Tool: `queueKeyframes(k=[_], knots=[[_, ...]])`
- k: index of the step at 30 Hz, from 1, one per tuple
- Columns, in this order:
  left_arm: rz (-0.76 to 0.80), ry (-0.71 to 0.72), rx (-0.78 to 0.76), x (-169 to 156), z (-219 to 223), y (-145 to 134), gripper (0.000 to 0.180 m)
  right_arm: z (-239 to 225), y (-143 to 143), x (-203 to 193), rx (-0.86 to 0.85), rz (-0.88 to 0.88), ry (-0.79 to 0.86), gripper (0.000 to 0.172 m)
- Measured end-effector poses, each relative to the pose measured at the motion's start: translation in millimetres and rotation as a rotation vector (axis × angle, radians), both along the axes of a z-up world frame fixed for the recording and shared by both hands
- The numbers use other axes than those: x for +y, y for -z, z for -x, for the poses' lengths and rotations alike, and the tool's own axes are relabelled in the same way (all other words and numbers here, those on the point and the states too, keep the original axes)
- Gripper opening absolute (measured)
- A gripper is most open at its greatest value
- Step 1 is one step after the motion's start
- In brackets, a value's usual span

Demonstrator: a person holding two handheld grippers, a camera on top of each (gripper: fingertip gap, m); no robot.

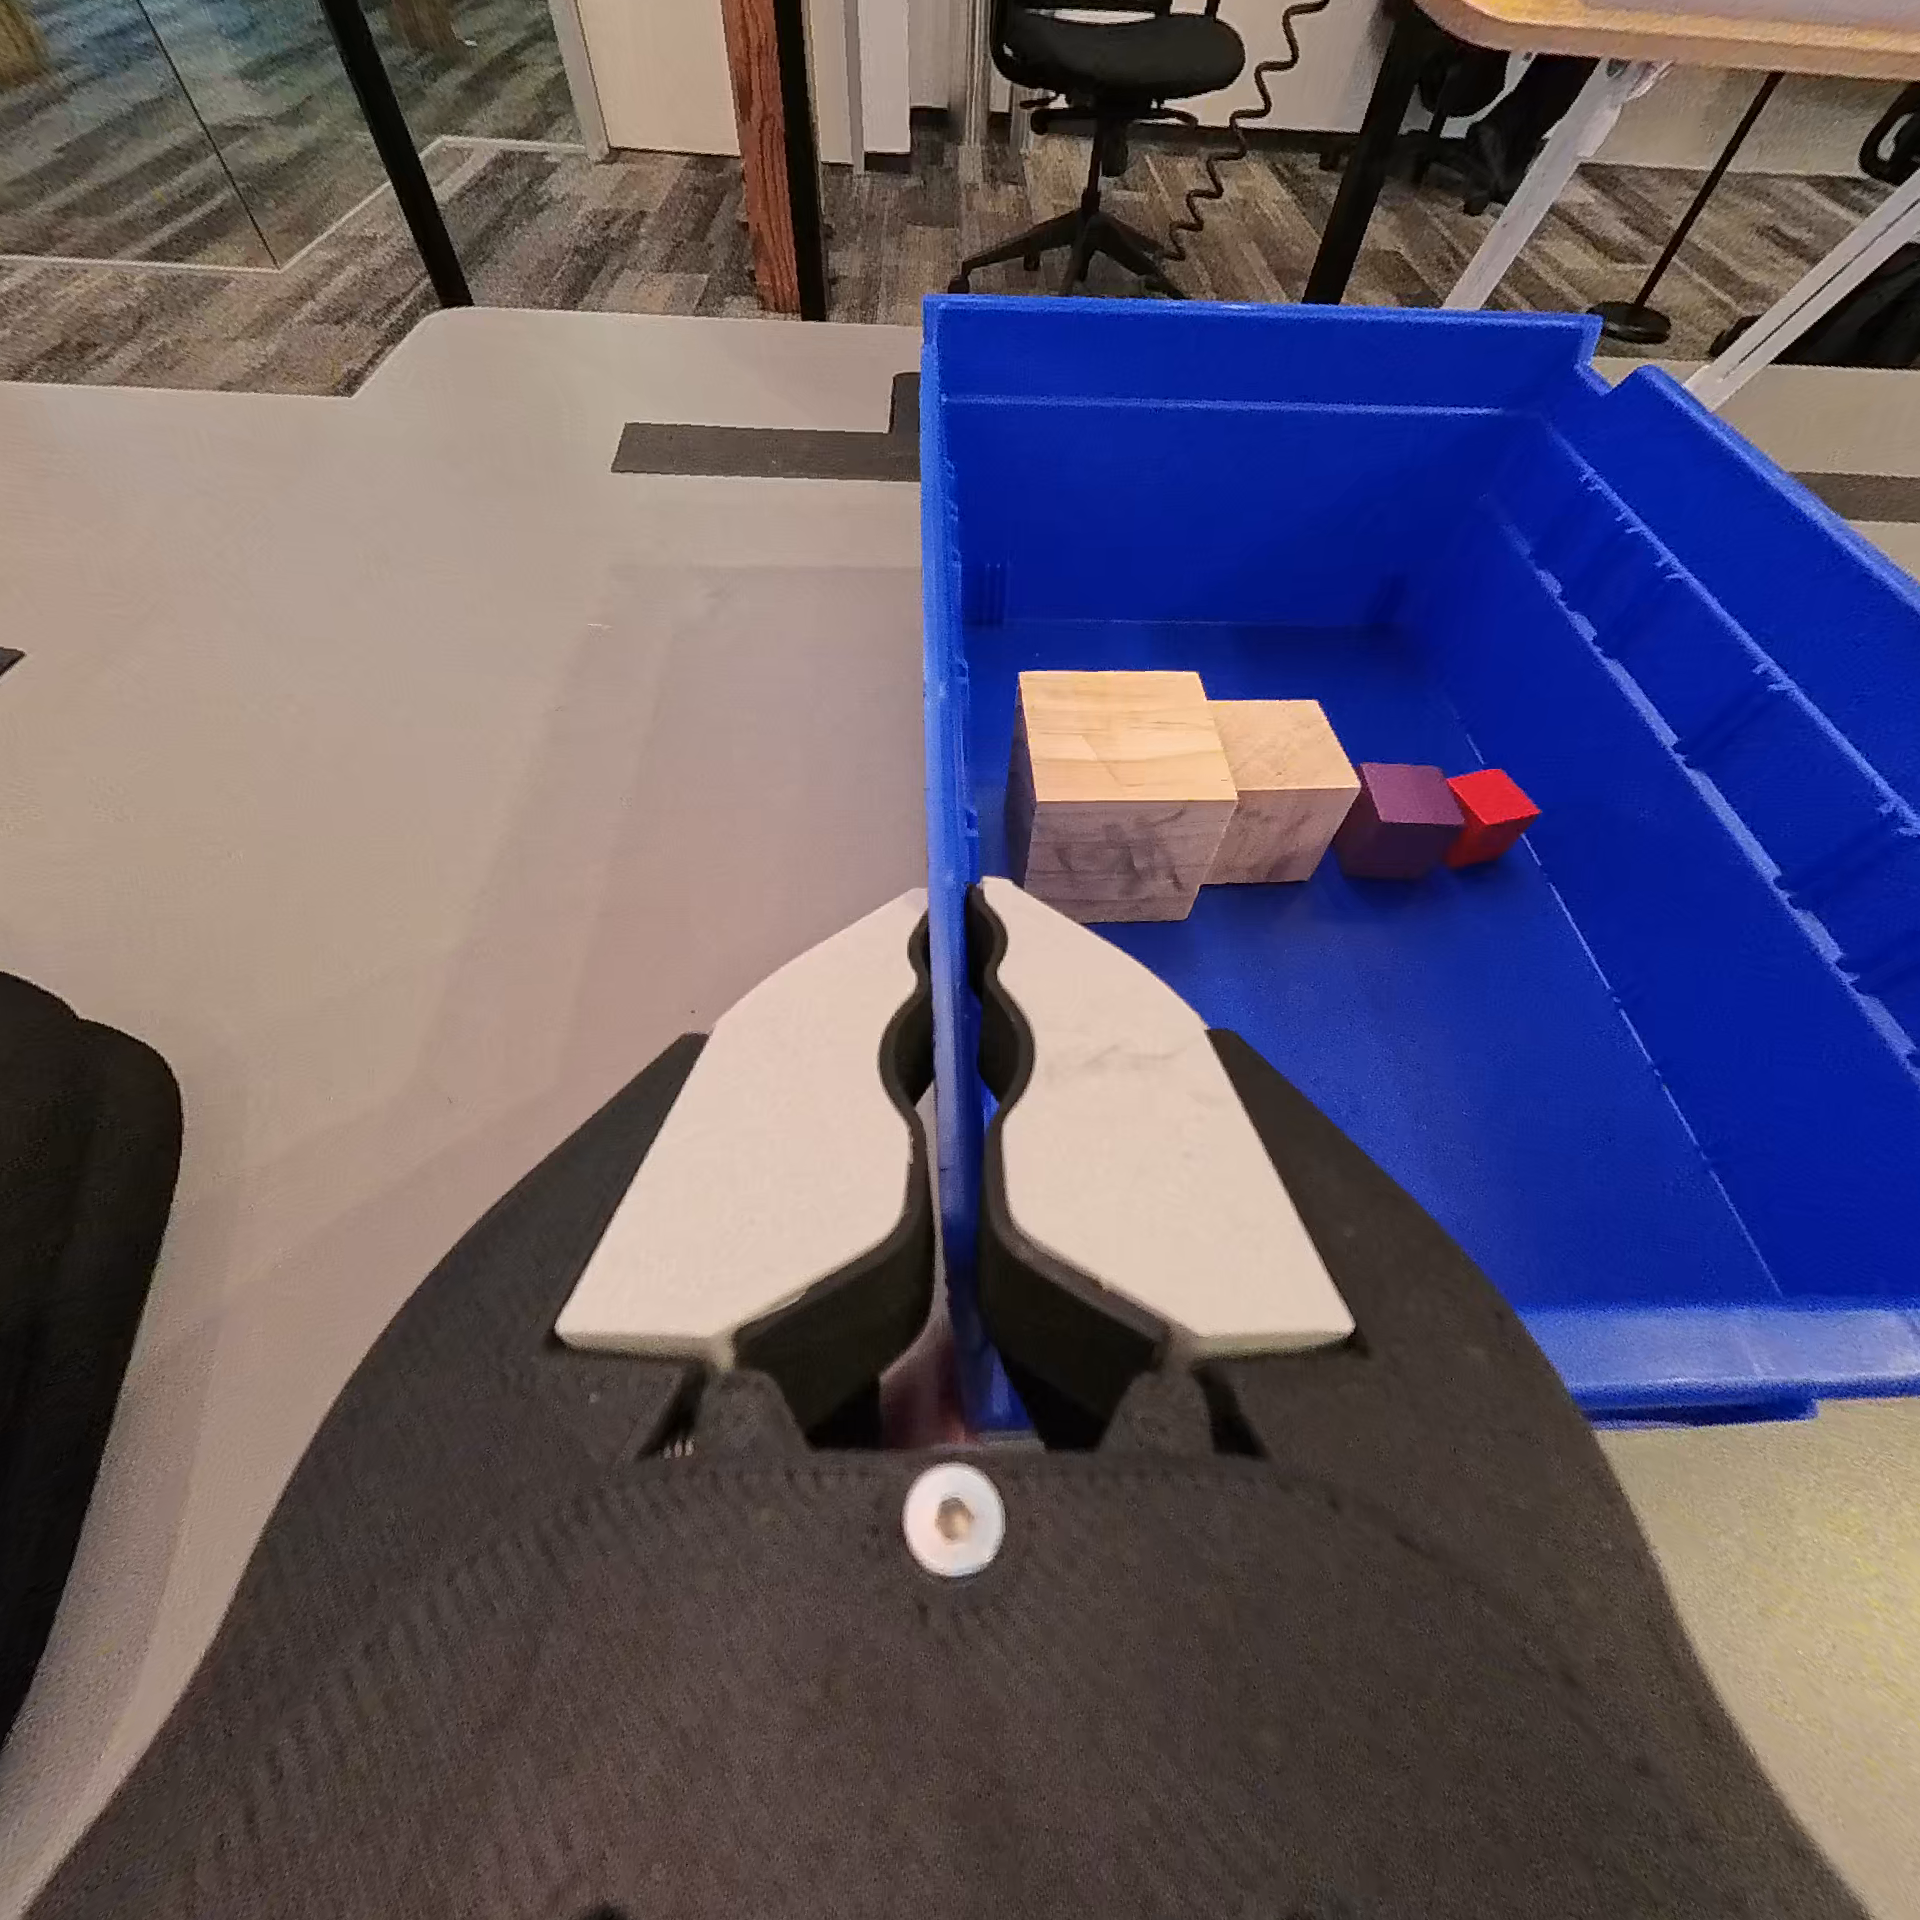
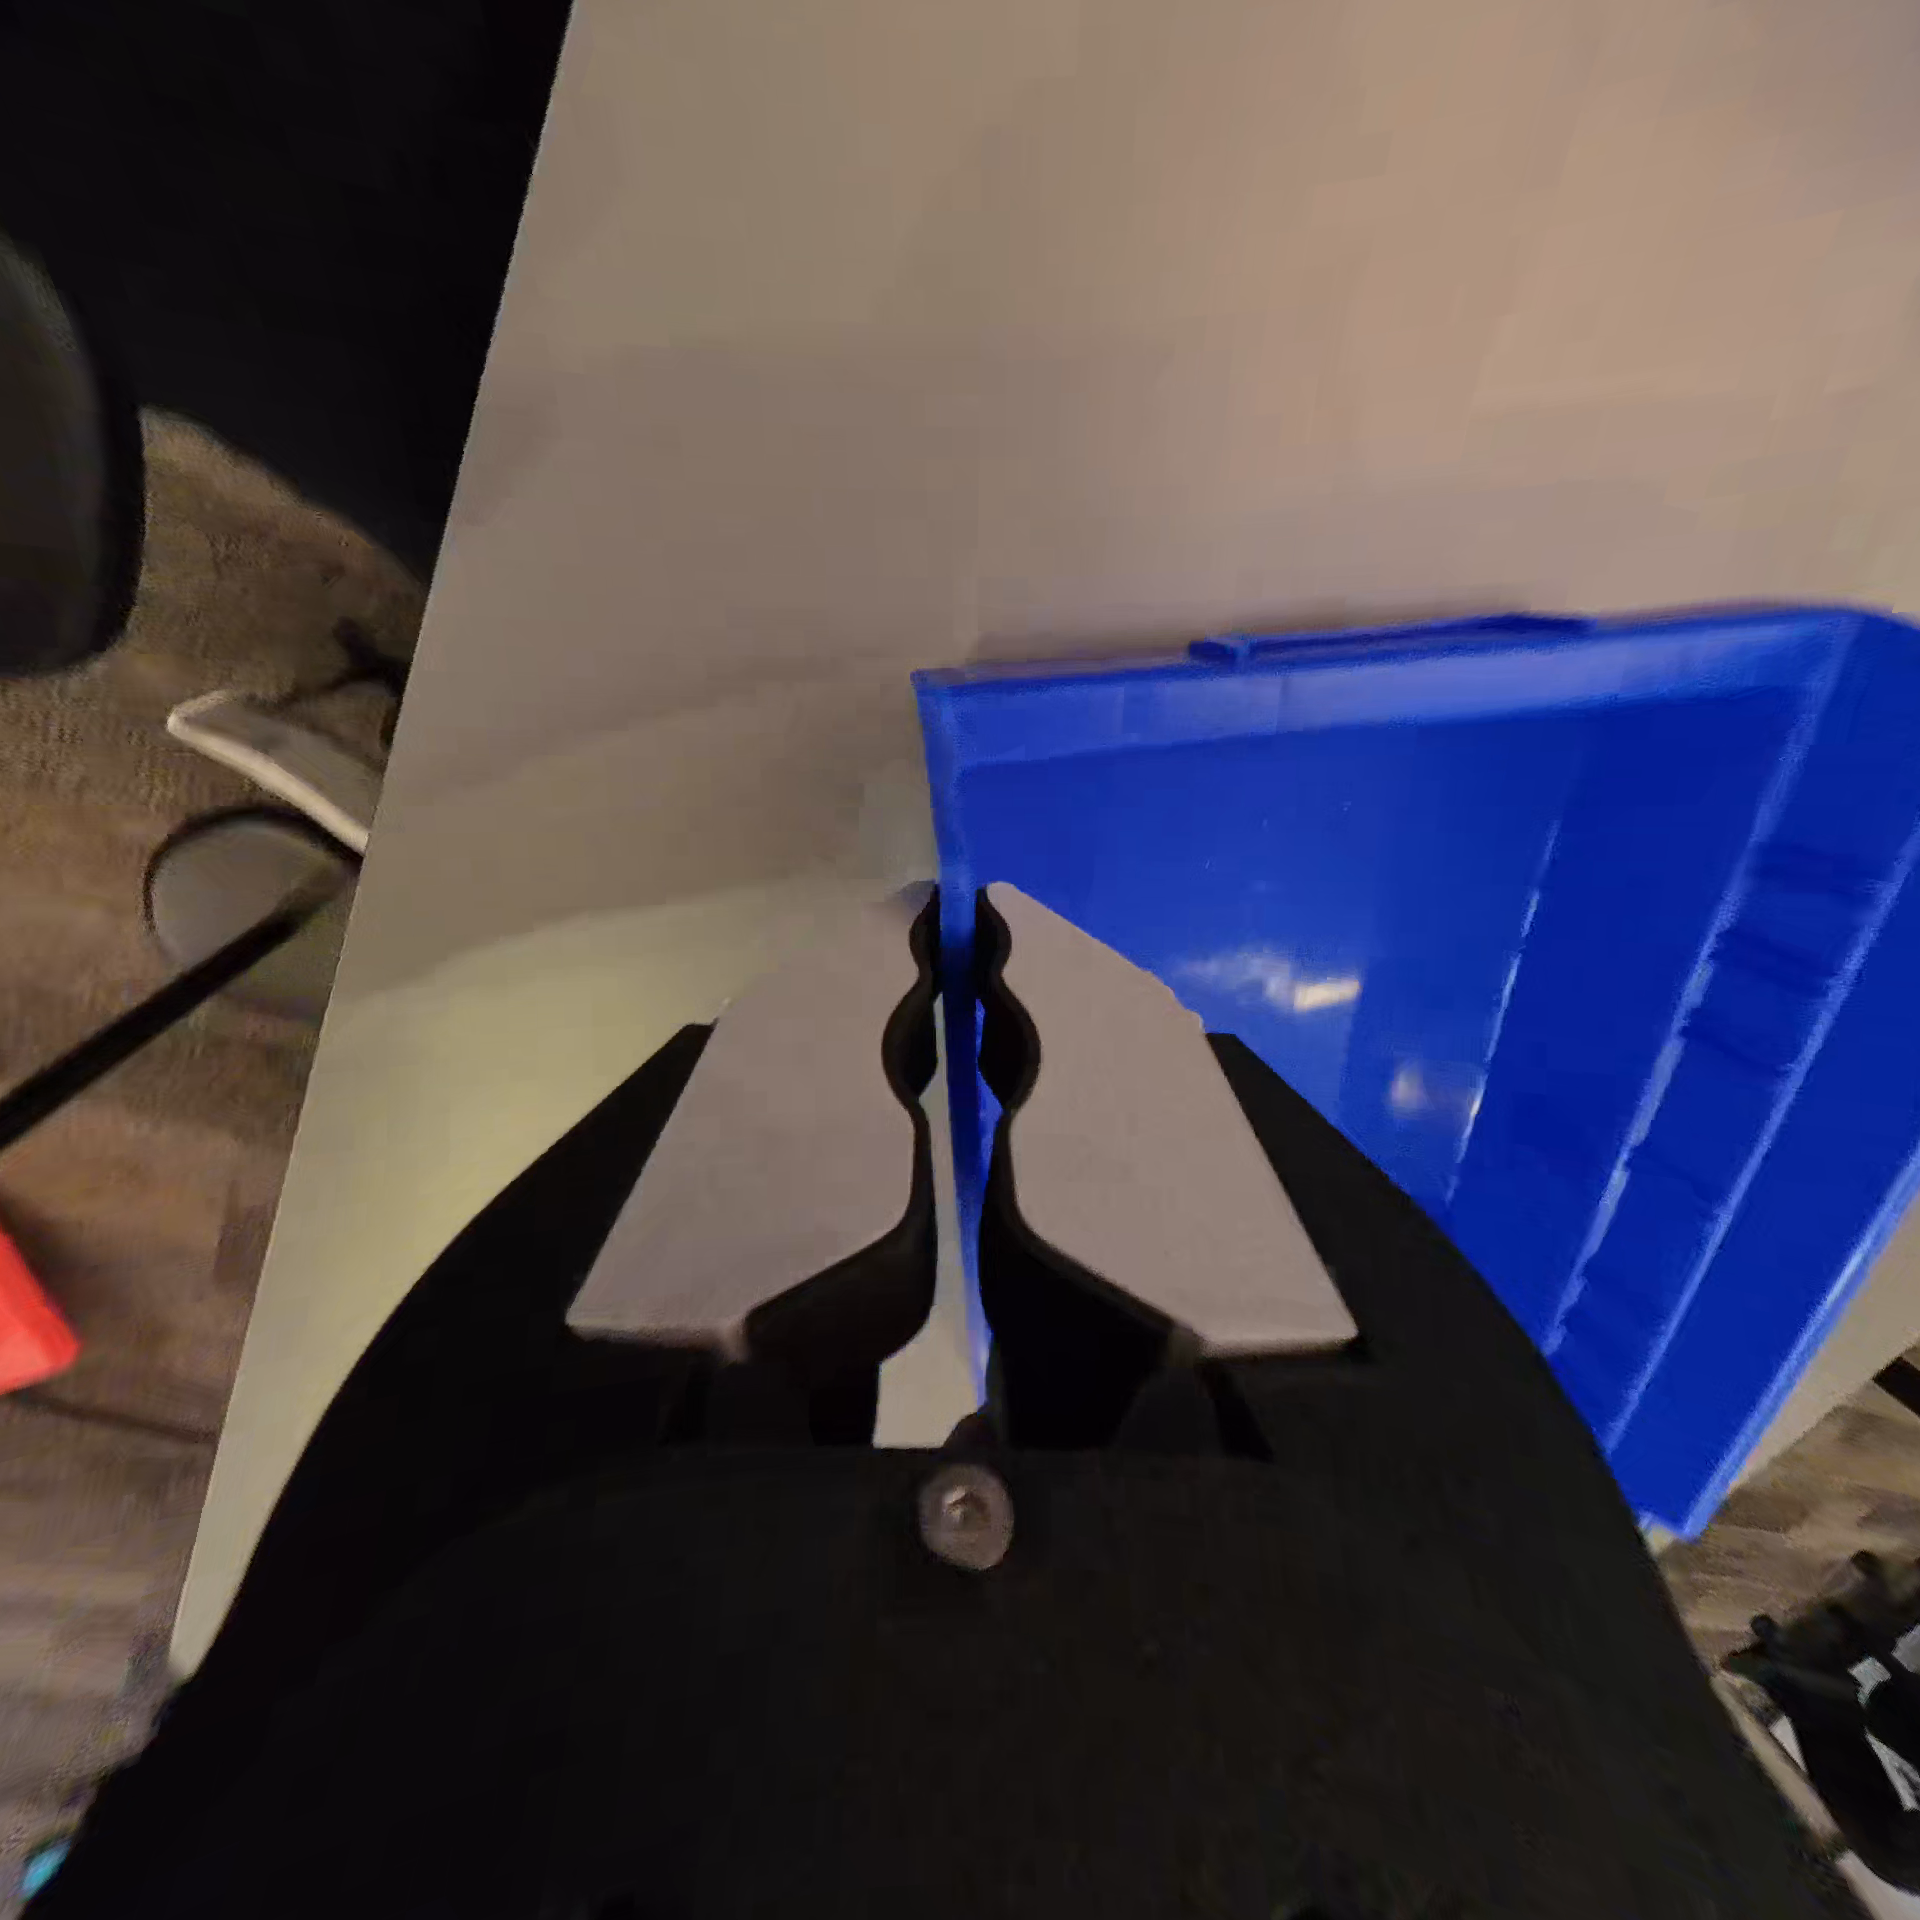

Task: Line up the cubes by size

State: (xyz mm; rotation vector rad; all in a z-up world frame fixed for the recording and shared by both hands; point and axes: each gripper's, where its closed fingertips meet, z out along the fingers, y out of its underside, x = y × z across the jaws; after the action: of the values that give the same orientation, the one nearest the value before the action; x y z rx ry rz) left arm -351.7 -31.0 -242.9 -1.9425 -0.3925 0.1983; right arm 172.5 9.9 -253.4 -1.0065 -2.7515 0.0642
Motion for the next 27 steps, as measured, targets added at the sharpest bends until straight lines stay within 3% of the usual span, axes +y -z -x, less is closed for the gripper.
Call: queueKeyframes(k=[7,8,10,13,16,19,20,23,27], knots=[[0.001,-0.004,0.001,-0.2,0.5,0.0,0.002,-64.9,-3.9,29.5,-0.238,-0.108,-0.001,0.008],[0.0,-0.005,0.002,-0.3,0.5,0.0,0.002,-71.1,-4.4,32.5,-0.256,-0.119,0.035,0.012],[0.001,-0.005,0.002,-0.5,0.6,0.0,0.002,-75.9,-8.8,37.4,-0.237,-0.144,0.148,0.039],[0.002,-0.005,0.005,-0.7,0.8,-0.1,0.002,-64.5,-25.7,39.3,-0.043,-0.146,0.356,0.053],[0.007,-0.005,0.015,-0.8,0.9,0.0,0.003,-53.1,-45.4,57.1,0.265,-0.217,0.728,0.079],[0.006,-0.005,0.017,-0.9,0.7,-0.1,0.002,-37.0,-55.7,41.6,0.639,0.002,1.044,0.07],[0.007,-0.004,0.018,-0.9,0.7,-0.1,0.003,-34.9,-57.4,33.7,0.721,0.077,1.1,0.064],[0.007,-0.003,0.017,-0.9,0.7,-0.1,0.002,-28.1,-67.8,21.0,0.916,0.162,1.221,0.074],[0.005,-0.006,0.013,-0.4,0.6,-0.1,0.002,-10.3,-73.4,31.0,1.103,0.182,1.376,0.099]])
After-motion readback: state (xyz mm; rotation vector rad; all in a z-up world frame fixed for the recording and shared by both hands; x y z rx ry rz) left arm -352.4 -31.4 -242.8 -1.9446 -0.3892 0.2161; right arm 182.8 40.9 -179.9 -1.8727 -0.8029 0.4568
